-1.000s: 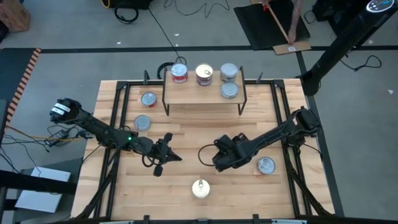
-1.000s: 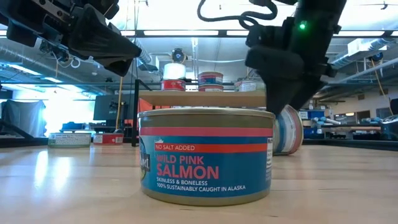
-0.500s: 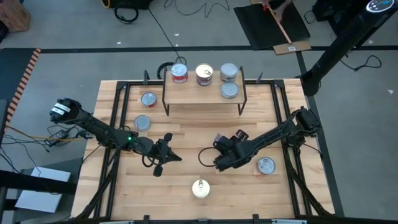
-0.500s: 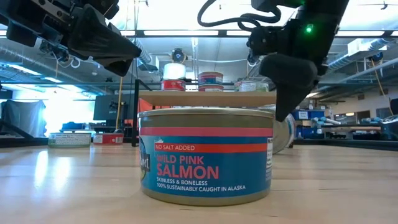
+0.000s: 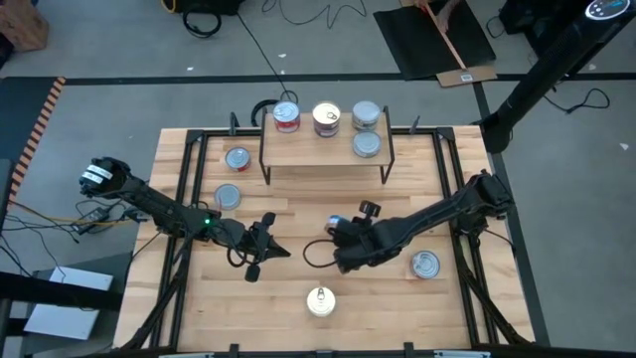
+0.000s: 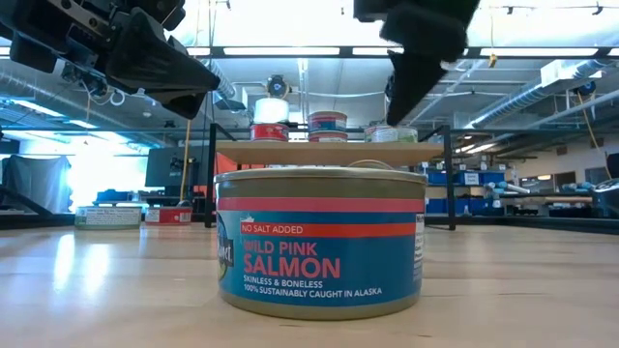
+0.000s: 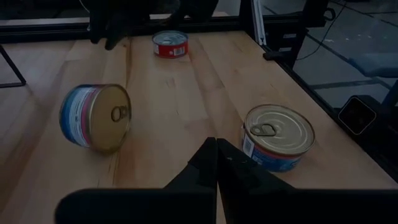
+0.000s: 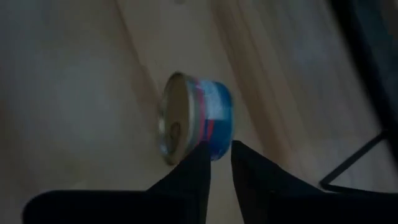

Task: Stack canned seafood by type on shelf
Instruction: Put the blue pink tuna can on the shelf aligned with the other blue pink tuna can

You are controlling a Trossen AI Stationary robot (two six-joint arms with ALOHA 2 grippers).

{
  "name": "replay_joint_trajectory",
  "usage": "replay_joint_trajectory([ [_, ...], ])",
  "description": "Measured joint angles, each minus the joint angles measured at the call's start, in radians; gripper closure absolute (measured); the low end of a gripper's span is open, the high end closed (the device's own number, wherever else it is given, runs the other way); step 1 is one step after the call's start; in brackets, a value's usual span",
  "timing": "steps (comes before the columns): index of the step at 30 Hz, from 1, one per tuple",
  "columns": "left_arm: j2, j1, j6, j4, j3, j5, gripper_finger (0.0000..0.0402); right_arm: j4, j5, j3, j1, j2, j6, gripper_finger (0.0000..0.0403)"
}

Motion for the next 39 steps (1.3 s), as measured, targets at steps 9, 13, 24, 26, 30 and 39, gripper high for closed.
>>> replay_joint_trajectory([
  [9,0.0,0.0,0.003,-0.001,0.0,0.0,0.0394,0.011,-0.089,0.015,0.03,0.0,0.01,0.0269],
  [13,0.0,0.0,0.004,-0.001,0.0,-0.021,0.0394,0.028,-0.09,0.015,0.04,0.0,0.013,0.0219],
  [24,0.057,0.0,0.004,0.165,-0.094,-0.09,0.0394,0.193,-0.201,-0.059,-0.063,0.0,-0.036,0.0139],
  [26,0.069,0.0,0.001,0.232,-0.129,-0.091,0.0394,0.229,-0.227,-0.085,-0.096,0.003,-0.05,0.0135],
  [30,0.073,0.0,0.0,0.31,-0.165,-0.097,0.0394,0.237,-0.229,-0.115,-0.15,0.005,-0.057,0.0125],
  [39,0.073,0.0,-0.001,0.316,-0.171,-0.103,0.0394,0.282,-0.28,-0.136,-0.2,0.005,-0.075,0.0106],
])
